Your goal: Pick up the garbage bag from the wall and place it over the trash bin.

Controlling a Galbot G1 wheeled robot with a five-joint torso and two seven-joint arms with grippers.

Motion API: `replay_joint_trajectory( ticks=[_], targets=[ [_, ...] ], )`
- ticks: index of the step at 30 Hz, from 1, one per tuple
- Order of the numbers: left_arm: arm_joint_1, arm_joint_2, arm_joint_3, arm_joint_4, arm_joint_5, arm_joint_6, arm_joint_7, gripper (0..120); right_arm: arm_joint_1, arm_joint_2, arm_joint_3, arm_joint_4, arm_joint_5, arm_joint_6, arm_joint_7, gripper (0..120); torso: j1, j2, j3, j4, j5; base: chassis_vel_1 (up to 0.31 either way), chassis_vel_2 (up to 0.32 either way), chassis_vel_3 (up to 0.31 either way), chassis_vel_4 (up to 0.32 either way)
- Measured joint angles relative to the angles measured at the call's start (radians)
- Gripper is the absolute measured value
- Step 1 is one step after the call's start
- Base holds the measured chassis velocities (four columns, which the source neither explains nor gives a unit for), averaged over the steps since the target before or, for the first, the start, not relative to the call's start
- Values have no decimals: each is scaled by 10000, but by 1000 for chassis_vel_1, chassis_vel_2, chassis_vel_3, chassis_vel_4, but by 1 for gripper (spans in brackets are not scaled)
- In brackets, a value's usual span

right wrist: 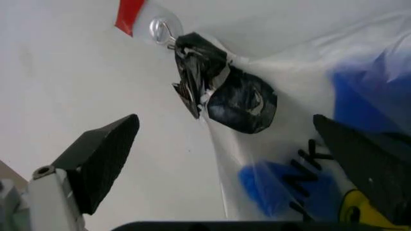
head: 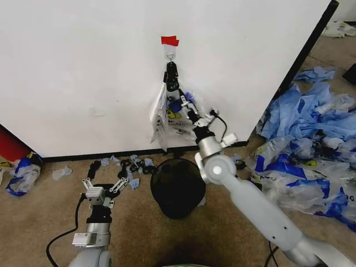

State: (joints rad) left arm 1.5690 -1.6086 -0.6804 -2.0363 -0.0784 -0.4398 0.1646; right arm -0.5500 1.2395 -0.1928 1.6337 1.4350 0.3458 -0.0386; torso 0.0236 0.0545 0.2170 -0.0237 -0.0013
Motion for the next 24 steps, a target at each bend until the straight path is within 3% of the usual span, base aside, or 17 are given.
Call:
replay_joint_trajectory(
  ticks=[9,13,19,24],
  targets=[
    [2,3,-30,82,13,-33,-19,98,587,776,-19,-1340,218,-25,-468,93,0,2,0,1,0,0,0,0,0],
    [17,4,-33,99,12,-47,-31,98,693,975,-39,-1735,268,-27,-724,75,0,2,-1,0,1,0,0,0,0],
    [19,4,-35,135,13,-62,-45,98,719,1142,-39,-1949,278,-28,-921,60,0,2,-1,0,0,0,0,0,0],
    [71,5,-31,138,12,-89,-47,98,821,1332,-6,-2165,284,-28,-1033,55,-1,2,-1,1,1,0,0,0,0]
  ],
)
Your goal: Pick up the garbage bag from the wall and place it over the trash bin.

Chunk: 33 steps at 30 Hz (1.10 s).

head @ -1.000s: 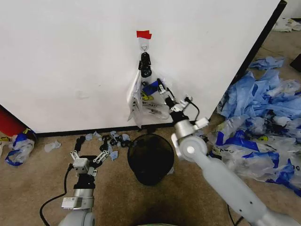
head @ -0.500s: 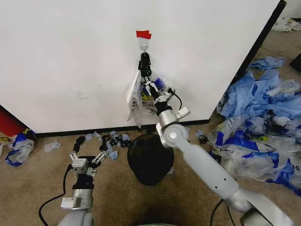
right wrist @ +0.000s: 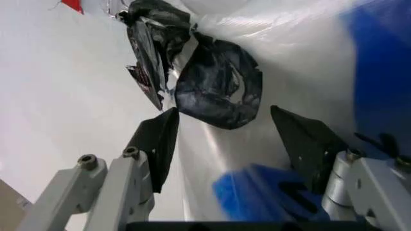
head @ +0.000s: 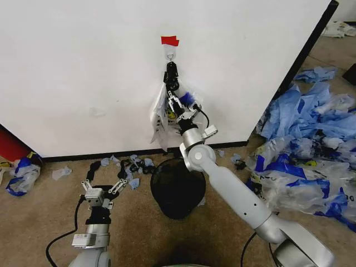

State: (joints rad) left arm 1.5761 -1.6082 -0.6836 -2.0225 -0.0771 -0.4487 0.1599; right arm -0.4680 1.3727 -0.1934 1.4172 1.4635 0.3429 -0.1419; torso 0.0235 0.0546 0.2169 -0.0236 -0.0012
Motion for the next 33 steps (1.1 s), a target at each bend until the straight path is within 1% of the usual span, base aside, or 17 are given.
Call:
replay_joint_trajectory(
  ticks=[4,6,9,13,15,17,18,30,33],
  targets=[
    [99,0,-40,12,1,-100,-3,98,132,145,51,-211,11,5,-132,53,0,0,0,0,-1,0,0,0,0],
    [115,0,-47,12,0,-110,-3,98,137,170,67,-222,13,10,-132,53,0,0,0,0,0,0,0,0,0],
    [133,0,-68,21,-20,-123,-17,98,89,185,163,-150,12,19,-138,49,0,0,0,0,0,0,0,0,0],
    [121,0,-73,37,-38,-124,-34,98,24,204,250,-107,-15,21,-138,48,0,0,0,-1,0,0,0,0,0],
    [120,0,-72,47,-46,-126,-41,98,-32,222,297,-99,-44,31,-138,43,0,0,0,0,1,0,0,0,0],
    [113,0,-44,92,-48,-130,-44,98,-125,226,367,-62,-97,39,-137,34,0,0,0,0,0,0,0,0,0],
    [99,0,-33,110,-49,-134,-44,98,-147,224,385,-64,-115,47,-137,31,0,0,0,0,0,0,0,0,0],
    [8,0,57,279,-40,-161,-42,98,-175,184,485,-273,-216,142,-294,25,0,0,0,0,0,0,0,0,0],
    [1,0,77,300,-15,-187,-36,98,-151,190,471,-285,-263,158,-337,14,0,0,0,-1,0,0,0,0,0]
  ],
)
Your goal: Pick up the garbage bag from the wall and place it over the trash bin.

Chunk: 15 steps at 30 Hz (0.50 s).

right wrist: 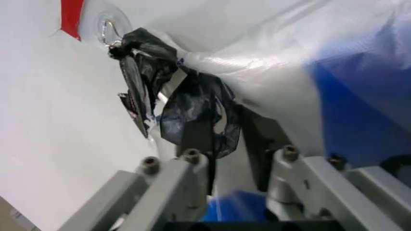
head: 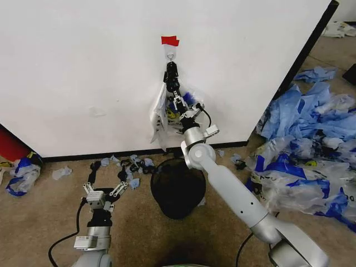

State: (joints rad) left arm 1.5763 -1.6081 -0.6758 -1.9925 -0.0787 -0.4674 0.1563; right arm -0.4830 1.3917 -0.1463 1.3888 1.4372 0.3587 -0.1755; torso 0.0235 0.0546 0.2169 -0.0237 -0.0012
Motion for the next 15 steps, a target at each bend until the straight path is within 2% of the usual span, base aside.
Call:
replay_joint_trajectory(
  ticks=[3,15],
  targets=[
    [5,0,8,14,33,-35,10,98,46,17,-26,-13,-17,4,-73,4,0,0,0,0,0,0,0,0,0],
    [53,0,38,89,190,-184,23,98,252,175,-70,-204,-7,62,-267,1,0,0,0,1,0,0,0,0,0]
  ],
)
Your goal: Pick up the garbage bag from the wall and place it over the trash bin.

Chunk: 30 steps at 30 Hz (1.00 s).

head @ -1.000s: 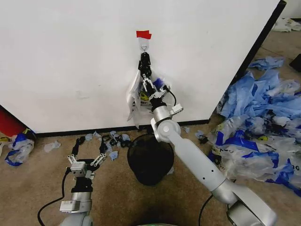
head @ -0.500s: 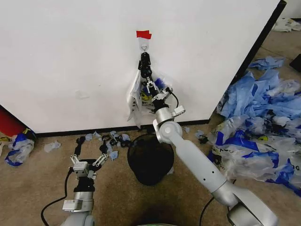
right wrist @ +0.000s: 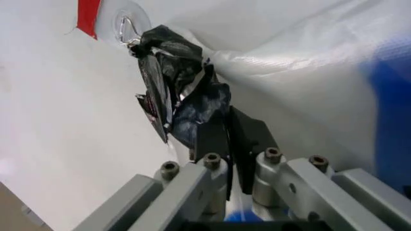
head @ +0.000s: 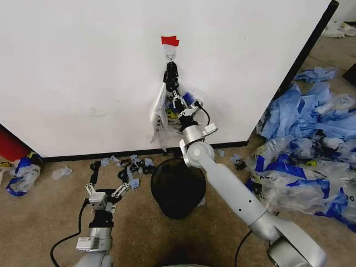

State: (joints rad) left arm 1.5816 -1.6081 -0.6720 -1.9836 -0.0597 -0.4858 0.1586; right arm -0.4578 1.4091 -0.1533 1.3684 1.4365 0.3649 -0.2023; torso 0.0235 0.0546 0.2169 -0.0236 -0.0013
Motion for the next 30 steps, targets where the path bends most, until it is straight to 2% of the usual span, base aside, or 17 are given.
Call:
replay_joint_trajectory(
  ticks=[4,9,11,18,20,22,25,26,30],
  targets=[
    [-23,0,-5,2,6,0,3,98,13,18,-25,-12,-31,1,5,0,0,0,0,-1,0,0,0,0,0],
    [-49,0,14,53,33,-2,8,98,12,29,-33,-32,-67,-1,12,20,0,0,0,0,0,0,0,0,0],
    [-57,0,20,64,39,-4,10,98,11,28,-33,-43,-72,-3,12,23,0,0,0,0,0,0,0,0,0],
    [-53,0,25,110,41,-44,12,98,66,43,-7,-162,-69,-17,-44,53,0,0,0,-1,0,0,0,0,0],
    [-46,0,21,115,41,-58,12,98,72,59,-5,-173,-68,-16,-51,55,0,0,0,-1,0,0,0,0,0],
    [-26,0,12,117,41,-86,12,98,80,101,-3,-201,-67,-17,-75,53,0,0,0,0,0,0,0,0,0],
    [-17,0,11,137,41,-114,12,98,77,131,-2,-212,-72,-15,-96,40,0,0,0,0,1,0,0,0,0],
    [-17,0,11,137,41,-114,12,98,77,131,-2,-212,-72,-15,-96,40,0,0,0,0,1,0,0,0,0],
    [-73,0,16,185,44,-121,12,98,27,130,-7,-212,-97,-7,-105,25,0,0,0,-1,1,0,0,0,0]
  ],
)
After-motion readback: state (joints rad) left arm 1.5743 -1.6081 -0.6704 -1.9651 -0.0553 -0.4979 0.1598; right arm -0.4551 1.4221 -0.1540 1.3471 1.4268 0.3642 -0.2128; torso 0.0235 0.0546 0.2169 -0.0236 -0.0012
